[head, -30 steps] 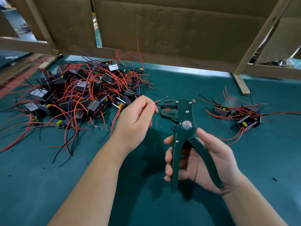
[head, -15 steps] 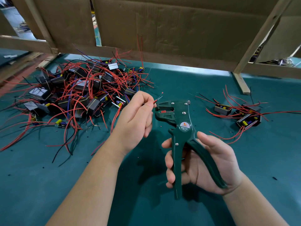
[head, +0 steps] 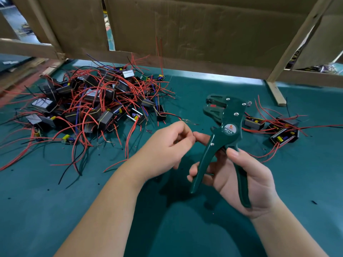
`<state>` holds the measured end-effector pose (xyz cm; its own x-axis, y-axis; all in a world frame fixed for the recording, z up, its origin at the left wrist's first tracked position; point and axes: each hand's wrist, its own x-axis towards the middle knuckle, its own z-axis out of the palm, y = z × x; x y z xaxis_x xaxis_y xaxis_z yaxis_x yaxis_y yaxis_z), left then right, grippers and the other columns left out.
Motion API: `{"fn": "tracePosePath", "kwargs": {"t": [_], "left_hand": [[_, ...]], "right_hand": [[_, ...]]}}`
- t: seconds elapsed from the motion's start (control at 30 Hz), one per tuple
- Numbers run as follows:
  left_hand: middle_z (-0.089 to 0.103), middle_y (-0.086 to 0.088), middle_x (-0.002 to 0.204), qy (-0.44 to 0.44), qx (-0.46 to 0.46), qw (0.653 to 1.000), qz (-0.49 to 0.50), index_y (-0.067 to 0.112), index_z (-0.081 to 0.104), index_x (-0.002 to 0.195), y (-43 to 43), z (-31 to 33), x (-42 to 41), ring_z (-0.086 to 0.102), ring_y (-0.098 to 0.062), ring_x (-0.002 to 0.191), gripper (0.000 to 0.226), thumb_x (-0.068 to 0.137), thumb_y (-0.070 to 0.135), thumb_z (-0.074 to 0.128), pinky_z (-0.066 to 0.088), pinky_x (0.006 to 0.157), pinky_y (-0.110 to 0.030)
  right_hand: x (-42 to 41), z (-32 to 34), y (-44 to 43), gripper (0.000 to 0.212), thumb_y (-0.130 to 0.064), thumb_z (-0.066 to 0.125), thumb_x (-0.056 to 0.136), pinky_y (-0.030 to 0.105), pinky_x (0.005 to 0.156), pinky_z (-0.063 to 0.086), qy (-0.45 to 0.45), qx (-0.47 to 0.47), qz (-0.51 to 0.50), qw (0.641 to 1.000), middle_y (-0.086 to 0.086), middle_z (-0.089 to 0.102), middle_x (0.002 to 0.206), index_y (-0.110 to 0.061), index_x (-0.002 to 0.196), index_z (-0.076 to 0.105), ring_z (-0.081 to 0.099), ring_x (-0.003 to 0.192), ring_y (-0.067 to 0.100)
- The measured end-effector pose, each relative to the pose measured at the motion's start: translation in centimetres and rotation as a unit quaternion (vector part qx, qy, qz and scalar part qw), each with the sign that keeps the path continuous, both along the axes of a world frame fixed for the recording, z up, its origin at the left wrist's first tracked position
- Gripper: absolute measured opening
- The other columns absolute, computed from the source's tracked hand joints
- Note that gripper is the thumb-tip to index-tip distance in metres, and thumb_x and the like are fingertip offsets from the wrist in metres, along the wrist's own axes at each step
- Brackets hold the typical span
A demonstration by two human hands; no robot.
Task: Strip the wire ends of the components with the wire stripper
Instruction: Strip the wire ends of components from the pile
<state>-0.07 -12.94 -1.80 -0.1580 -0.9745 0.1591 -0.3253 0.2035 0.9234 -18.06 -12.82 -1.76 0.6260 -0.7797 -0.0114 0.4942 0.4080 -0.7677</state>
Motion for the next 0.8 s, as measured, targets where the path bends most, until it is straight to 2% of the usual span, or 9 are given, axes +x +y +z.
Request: {"fn": "tracePosePath", "kwargs": {"t": [0.07, 0.23, 0.3, 0.33, 0.4, 0.5, 0.6, 0.63, 0.8], "left_hand": [[0.055, 0.012, 0.056, 0.013, -0.008, 1.0, 0.017, 0.026, 0.051, 0.087, -0.11, -0.2, 0.06, 0.048, -0.009, 0.041, 0.003, 0.089, 0.025, 0.053, 0.037, 0.047, -0.015], [0.063, 0.006, 0.069, 0.056, -0.026, 0.996, 0.067, 0.038, 0.048, 0.087, -0.41, -0.39, 0.07, 0.05, -0.015, 0.046, 0.02, 0.082, 0.02, 0.054, 0.041, 0.047, -0.022], [0.063, 0.008, 0.072, 0.04, -0.033, 0.996, 0.074, 0.037, 0.049, 0.086, -0.45, -0.42, 0.1, 0.06, -0.022, 0.058, 0.019, 0.082, 0.019, 0.053, 0.044, 0.05, -0.026], [0.063, 0.01, 0.073, 0.027, -0.038, 0.996, 0.076, 0.036, 0.051, 0.085, -0.47, -0.41, 0.18, 0.064, -0.022, 0.066, 0.018, 0.082, 0.018, 0.052, 0.047, 0.054, -0.029], [0.063, 0.011, 0.075, 0.014, -0.047, 0.996, 0.077, 0.032, 0.055, 0.082, -0.5, -0.39, 0.37, 0.066, -0.014, 0.074, 0.016, 0.081, 0.017, 0.051, 0.049, 0.068, -0.03], [0.063, 0.012, 0.075, 0.045, -0.054, 0.995, 0.072, 0.026, 0.06, 0.08, -0.42, -0.21, 0.37, 0.064, -0.01, 0.074, 0.016, 0.08, 0.014, 0.05, 0.049, 0.072, -0.024], [0.062, 0.009, 0.078, 0.051, -0.065, 0.994, 0.064, 0.022, 0.061, 0.087, -0.36, -0.29, 0.19, 0.058, -0.034, 0.077, 0.01, 0.082, 0.016, 0.054, 0.05, 0.073, -0.04], [0.061, 0.011, 0.078, 0.049, -0.069, 0.995, 0.061, 0.022, 0.06, 0.088, -0.35, -0.37, 0.19, 0.057, -0.036, 0.077, 0.009, 0.083, 0.017, 0.056, 0.049, 0.073, -0.041], [0.06, 0.018, 0.074, 0.016, -0.087, 0.993, 0.075, 0.028, 0.057, 0.084, -0.64, -0.61, 0.26, 0.057, -0.027, 0.072, 0.008, 0.083, 0.021, 0.06, 0.047, 0.067, -0.031]], "right_hand": [[0.06, 0.03, -0.01, 0.071, -0.032, 0.084, 0.065, 0.052, 0.077, 0.054, 0.011, 0.002, -0.015, 1.0, 0.022, 0.065, 0.094, 0.003, 0.123, 0.061, 0.064, 0.08, 0.039], [0.01, -0.09, -0.08, 0.075, -0.026, 0.085, 0.063, 0.051, 0.073, 0.054, 0.021, 0.01, -0.057, 0.998, 0.021, 0.065, 0.099, 0.005, 0.125, 0.056, 0.065, 0.078, 0.041], [0.04, -0.2, -0.06, 0.054, -0.015, 0.072, 0.072, 0.051, 0.072, 0.055, 0.025, 0.007, -0.087, 0.996, 0.018, 0.067, 0.103, 0.0, 0.121, 0.058, 0.065, 0.077, 0.041], [-0.02, -0.18, -0.1, 0.043, -0.012, 0.063, 0.075, 0.051, 0.072, 0.055, 0.028, 0.009, -0.103, 0.994, 0.016, 0.067, 0.104, -0.003, 0.117, 0.061, 0.065, 0.077, 0.04], [-0.17, -0.01, -0.22, 0.036, -0.013, 0.054, 0.078, 0.052, 0.072, 0.055, 0.029, 0.017, -0.121, 0.992, 0.013, 0.067, 0.11, -0.006, 0.111, 0.065, 0.065, 0.077, 0.04], [-0.32, 0.29, -0.27, 0.052, -0.015, 0.058, 0.074, 0.049, 0.07, 0.056, 0.033, 0.028, -0.105, 0.994, 0.012, 0.06, 0.131, -0.004, 0.125, 0.055, 0.066, 0.077, 0.038], [-0.2, 0.19, -0.06, 0.083, -0.019, 0.083, 0.059, 0.052, 0.071, 0.055, 0.029, 0.027, -0.06, 0.997, 0.018, 0.057, 0.134, -0.001, 0.132, 0.049, 0.065, 0.076, 0.041], [-0.12, 0.21, 0.05, 0.086, -0.023, 0.087, 0.056, 0.053, 0.072, 0.054, 0.024, 0.018, -0.047, 0.998, 0.019, 0.056, 0.134, 0.001, 0.131, 0.05, 0.065, 0.076, 0.041], [0.05, 0.46, 0.31, 0.078, -0.022, 0.084, 0.06, 0.052, 0.074, 0.053, 0.001, -0.004, -0.044, 0.999, 0.018, 0.057, 0.131, 0.002, 0.127, 0.052, 0.065, 0.078, 0.04]]}}
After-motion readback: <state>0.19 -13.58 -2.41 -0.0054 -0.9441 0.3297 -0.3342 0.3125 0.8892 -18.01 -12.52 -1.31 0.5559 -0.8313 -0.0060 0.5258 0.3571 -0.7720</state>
